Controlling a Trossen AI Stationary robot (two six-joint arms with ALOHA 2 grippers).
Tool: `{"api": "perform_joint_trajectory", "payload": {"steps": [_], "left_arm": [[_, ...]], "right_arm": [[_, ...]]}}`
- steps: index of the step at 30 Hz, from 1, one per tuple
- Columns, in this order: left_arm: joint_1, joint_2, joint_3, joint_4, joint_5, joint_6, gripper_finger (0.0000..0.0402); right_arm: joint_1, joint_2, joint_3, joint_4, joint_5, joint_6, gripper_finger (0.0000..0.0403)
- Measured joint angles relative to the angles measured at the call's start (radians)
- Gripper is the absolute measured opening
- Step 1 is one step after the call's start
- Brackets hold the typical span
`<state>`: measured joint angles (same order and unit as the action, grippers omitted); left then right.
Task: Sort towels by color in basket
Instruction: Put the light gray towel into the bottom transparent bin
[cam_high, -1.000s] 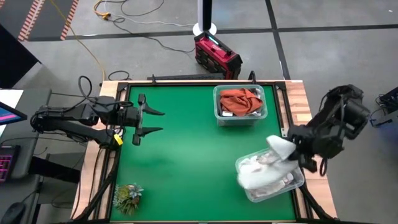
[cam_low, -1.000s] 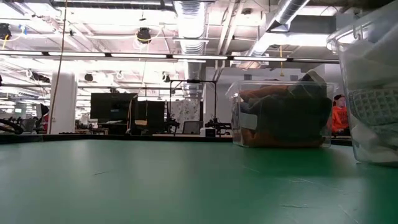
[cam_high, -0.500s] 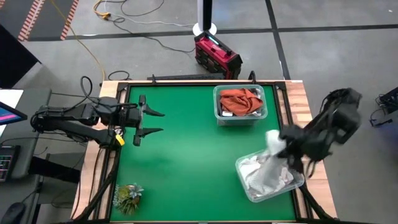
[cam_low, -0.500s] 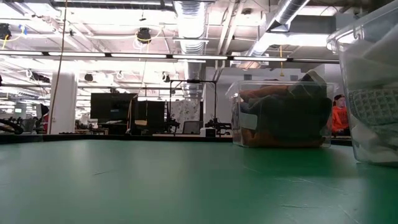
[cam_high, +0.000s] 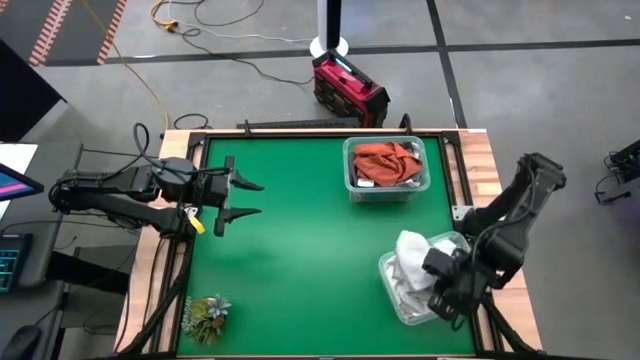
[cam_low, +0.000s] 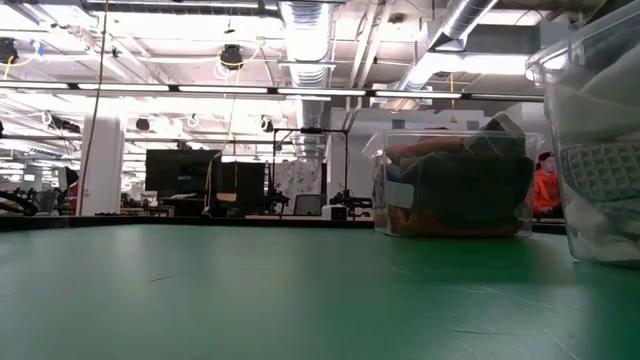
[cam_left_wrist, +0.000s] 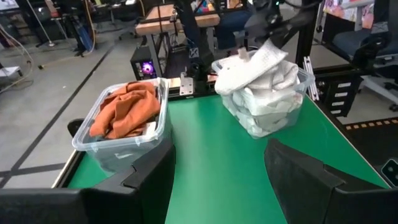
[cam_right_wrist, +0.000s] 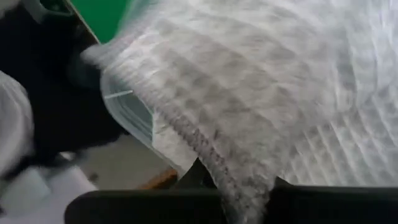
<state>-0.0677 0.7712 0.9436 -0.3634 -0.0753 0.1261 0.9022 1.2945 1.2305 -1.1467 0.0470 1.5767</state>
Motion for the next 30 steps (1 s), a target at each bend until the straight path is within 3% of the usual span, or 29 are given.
{"api": "perform_joint_trajectory", "payload": {"steps": [5, 9, 15, 21, 25, 30], "left_arm": [[0.0, 0.0, 0.0, -0.007, 0.0, 0.0, 0.0235], [0.0, 0.0, 0.0, -0.028, 0.0, 0.0, 0.0235], [0.0, 0.0, 0.0, -0.032, 0.0, 0.0, 0.0235], [0.0, 0.0, 0.0, -0.045, 0.0, 0.0, 0.0235], [0.0, 0.0, 0.0, -0.046, 0.0, 0.0, 0.0235], [0.0, 0.0, 0.0, -0.046, 0.0, 0.0, 0.0235]], "right_arm": [[0.067, -0.058, -0.186, 0.104, 0.075, 0.253, 0.0019], [0.029, -0.059, -0.314, 0.237, 0.082, 0.297, 0.0019], [-0.068, 0.0, -0.445, 0.491, 0.035, 0.209, 0.0023], [-0.124, 0.038, -0.459, 0.539, -0.019, 0.099, 0.0052], [-0.145, 0.03, -0.449, 0.546, -0.053, -0.007, 0.0089], [-0.177, -0.003, -0.406, 0.504, -0.128, -0.066, 0.0165]]}}
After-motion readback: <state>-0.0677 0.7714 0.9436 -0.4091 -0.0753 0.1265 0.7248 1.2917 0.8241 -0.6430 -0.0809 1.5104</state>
